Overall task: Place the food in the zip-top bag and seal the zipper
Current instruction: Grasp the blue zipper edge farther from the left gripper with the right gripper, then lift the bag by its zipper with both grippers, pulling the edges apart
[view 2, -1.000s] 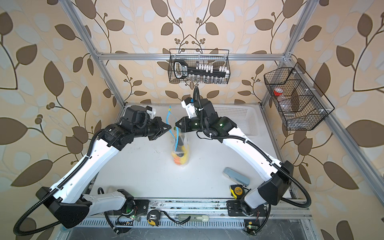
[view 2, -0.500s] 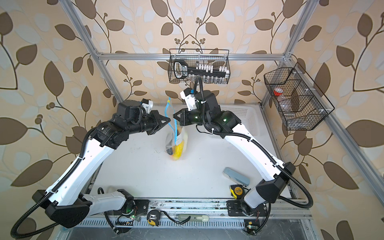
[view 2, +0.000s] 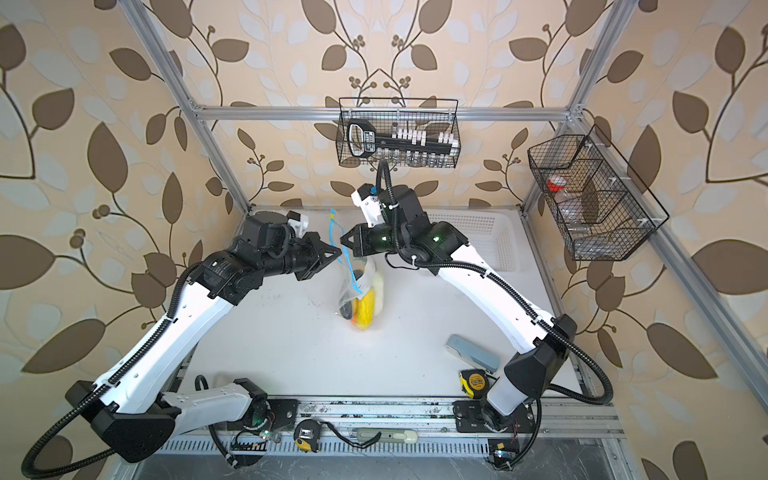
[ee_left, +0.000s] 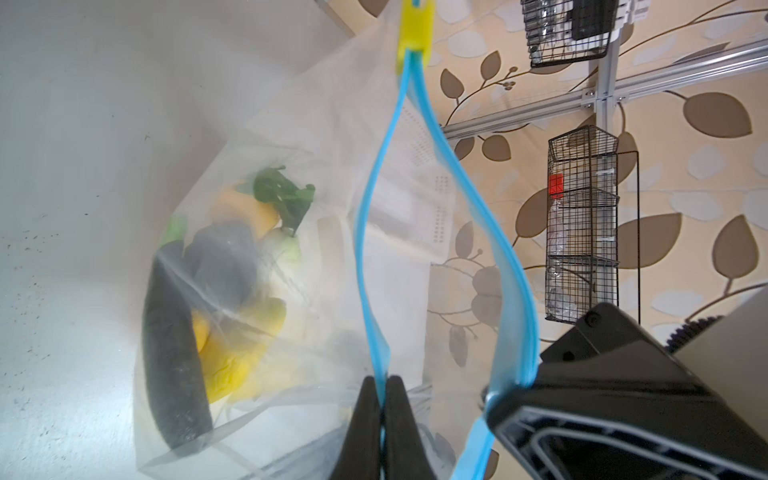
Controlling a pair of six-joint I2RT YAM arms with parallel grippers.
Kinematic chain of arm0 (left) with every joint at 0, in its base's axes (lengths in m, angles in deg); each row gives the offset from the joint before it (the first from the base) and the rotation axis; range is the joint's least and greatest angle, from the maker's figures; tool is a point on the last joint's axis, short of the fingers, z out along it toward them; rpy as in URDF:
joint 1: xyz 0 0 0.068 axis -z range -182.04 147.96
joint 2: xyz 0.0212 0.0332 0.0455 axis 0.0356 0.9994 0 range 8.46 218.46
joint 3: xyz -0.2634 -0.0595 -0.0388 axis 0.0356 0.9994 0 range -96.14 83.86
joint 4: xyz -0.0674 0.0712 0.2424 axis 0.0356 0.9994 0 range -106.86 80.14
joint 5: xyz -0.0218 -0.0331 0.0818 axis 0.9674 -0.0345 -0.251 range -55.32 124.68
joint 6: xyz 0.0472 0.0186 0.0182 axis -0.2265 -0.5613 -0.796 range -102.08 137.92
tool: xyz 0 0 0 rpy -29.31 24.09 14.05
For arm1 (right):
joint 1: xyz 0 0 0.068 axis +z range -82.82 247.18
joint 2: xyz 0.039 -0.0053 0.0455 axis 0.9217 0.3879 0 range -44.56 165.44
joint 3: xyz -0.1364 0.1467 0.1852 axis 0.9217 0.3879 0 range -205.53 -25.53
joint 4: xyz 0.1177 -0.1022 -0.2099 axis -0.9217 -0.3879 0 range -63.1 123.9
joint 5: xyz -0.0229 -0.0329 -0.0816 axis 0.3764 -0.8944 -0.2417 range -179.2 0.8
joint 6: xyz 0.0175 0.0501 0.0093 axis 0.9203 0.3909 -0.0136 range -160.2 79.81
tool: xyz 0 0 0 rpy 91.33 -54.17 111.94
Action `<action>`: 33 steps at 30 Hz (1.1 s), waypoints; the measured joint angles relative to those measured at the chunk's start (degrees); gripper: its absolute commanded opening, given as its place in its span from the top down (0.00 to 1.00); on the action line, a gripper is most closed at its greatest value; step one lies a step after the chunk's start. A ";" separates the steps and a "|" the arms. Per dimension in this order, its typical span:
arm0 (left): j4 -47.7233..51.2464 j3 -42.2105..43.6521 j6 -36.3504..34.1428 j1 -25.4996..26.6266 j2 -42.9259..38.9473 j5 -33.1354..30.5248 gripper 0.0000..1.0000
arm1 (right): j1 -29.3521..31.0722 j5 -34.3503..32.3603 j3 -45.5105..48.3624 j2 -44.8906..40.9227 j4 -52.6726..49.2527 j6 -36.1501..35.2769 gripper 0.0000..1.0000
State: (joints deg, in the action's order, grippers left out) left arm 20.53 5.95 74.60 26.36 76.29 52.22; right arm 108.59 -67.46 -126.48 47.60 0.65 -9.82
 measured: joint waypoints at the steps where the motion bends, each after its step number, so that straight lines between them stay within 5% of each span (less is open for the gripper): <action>1: -0.15 0.63 0.28 0.00 -0.22 0.00 0.95 | 0.09 0.24 0.61 0.00 0.15 0.00 1.00; 12: -1.86 4.22 0.85 0.00 -0.66 0.04 0.95 | 0.22 2.08 6.84 0.02 4.09 -0.17 0.94; 23: -2.69 4.22 0.83 0.00 -0.59 0.26 0.95 | -0.57 -0.04 8.44 -3.45 5.57 -2.19 0.47; 33: -3.15 4.22 0.81 0.00 0.24 0.46 0.95 | 5.22 -14.08 35.23 -28.72 22.23 -3.48 0.14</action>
State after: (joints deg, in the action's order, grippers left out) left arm 17.38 10.17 75.41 26.36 76.53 52.68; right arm 113.81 -81.54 -91.24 18.88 22.87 -13.30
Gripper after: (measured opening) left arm 0.057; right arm 0.825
